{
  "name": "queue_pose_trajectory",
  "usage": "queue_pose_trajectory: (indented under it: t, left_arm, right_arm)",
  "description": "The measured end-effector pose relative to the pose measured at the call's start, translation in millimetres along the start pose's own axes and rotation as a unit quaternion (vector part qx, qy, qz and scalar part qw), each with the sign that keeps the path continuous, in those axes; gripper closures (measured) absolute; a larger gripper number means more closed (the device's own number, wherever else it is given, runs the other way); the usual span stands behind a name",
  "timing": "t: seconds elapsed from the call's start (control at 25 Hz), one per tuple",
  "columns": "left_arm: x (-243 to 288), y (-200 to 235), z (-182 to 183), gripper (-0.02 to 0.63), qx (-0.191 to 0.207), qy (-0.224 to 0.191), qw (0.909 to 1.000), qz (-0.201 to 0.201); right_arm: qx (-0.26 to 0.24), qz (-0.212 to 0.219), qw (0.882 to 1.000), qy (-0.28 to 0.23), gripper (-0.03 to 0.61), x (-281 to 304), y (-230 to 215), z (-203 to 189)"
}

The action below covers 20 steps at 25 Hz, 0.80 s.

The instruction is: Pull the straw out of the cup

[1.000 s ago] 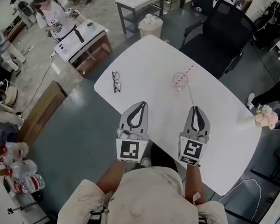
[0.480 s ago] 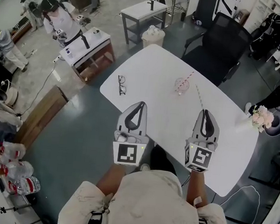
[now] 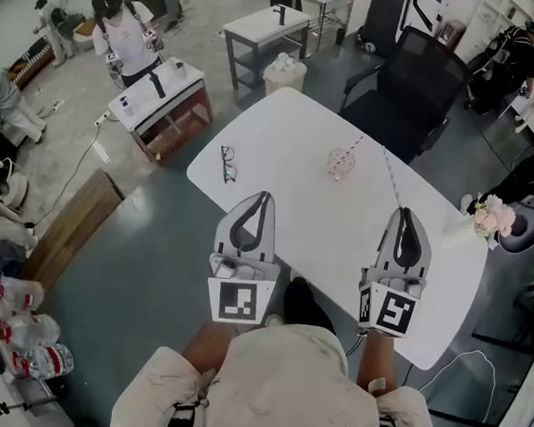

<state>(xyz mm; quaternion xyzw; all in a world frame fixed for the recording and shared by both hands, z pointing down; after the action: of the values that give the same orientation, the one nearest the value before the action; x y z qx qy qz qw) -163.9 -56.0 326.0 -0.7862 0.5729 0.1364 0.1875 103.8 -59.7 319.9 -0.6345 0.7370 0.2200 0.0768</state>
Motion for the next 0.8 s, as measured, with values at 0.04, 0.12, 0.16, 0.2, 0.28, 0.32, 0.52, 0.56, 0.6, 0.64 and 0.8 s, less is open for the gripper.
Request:
queue_pose_trajectory:
  t: [0.04, 0.12, 0.16, 0.2, 0.28, 0.32, 0.52, 0.56, 0.6, 0.64, 0.8]
  left_arm:
    - [0.3, 0.2, 0.4, 0.607, -0.003, -0.001, 1.0, 0.002]
    - [1.1, 0.2, 1.4, 0.609, -0.007, -0.004, 1.0, 0.003]
    - [1.5, -0.3, 1.9, 0.609, -0.007, -0.006, 1.0, 0.001]
    - [1.8, -1.2, 2.3, 0.608, -0.006, -0.007, 1.0, -0.001]
    - [2.1, -3.2, 2.8, 0.609, -0.003, -0.006, 1.0, -0.004]
    - [2.3, -4.0, 3.1, 0.609, 0.001, -0.004, 1.0, -0.006]
    - [4.1, -8.9, 3.7, 0.609, 0.004, 0.001, 0.9999, -0.01]
    - [4.8, -9.4, 3.0, 0.608, 0.004, 0.003, 0.9999, -0.011]
    - [5.6, -9.8, 2.2, 0.608, 0.005, 0.003, 0.9999, -0.011]
    - [6.5, -10.1, 1.7, 0.609, 0.005, 0.004, 0.9999, -0.012]
    - [9.2, -13.9, 1.3, 0.609, 0.008, 0.006, 0.9998, -0.016]
  right_arm:
    - [-0.001, -0.001, 1.0, 0.0, 0.555, -0.5, -0.4, 1.0]
    - [-0.002, -0.002, 1.0, 0.001, 0.555, -1.3, -1.2, 2.4]
    - [-0.003, -0.002, 1.0, 0.003, 0.555, -1.8, -1.6, 2.8]
    - [-0.003, -0.002, 1.0, 0.004, 0.555, -2.3, -2.2, 2.9]
    - [-0.004, -0.003, 1.0, 0.004, 0.555, -2.7, -3.3, 2.5]
    - [-0.004, -0.003, 1.0, 0.003, 0.555, -2.4, -3.9, 2.3]
    - [0.0, -0.006, 1.0, 0.004, 0.555, -2.9, -8.1, 0.0]
    - [0.001, -0.006, 1.0, 0.004, 0.555, -2.4, -8.8, -1.2]
    - [0.001, -0.006, 1.0, 0.004, 0.555, -1.8, -9.3, -2.1]
    - [0.002, -0.006, 1.0, 0.004, 0.555, -1.2, -9.9, -2.6]
    - [0.001, -0.005, 1.0, 0.005, 0.555, -1.1, -13.3, -3.2]
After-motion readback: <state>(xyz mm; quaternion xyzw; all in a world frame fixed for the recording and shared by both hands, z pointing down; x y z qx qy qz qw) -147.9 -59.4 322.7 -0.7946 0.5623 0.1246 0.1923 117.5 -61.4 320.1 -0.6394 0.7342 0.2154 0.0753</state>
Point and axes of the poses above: the fingertips, and each gripper's own axes: x forward along the fingers, y to its left, z out of its top, the point moved 10 cm from there along -x, backward along the fingers, and after that the axes turned 13 degrees about -y, right-handed, at the moved point
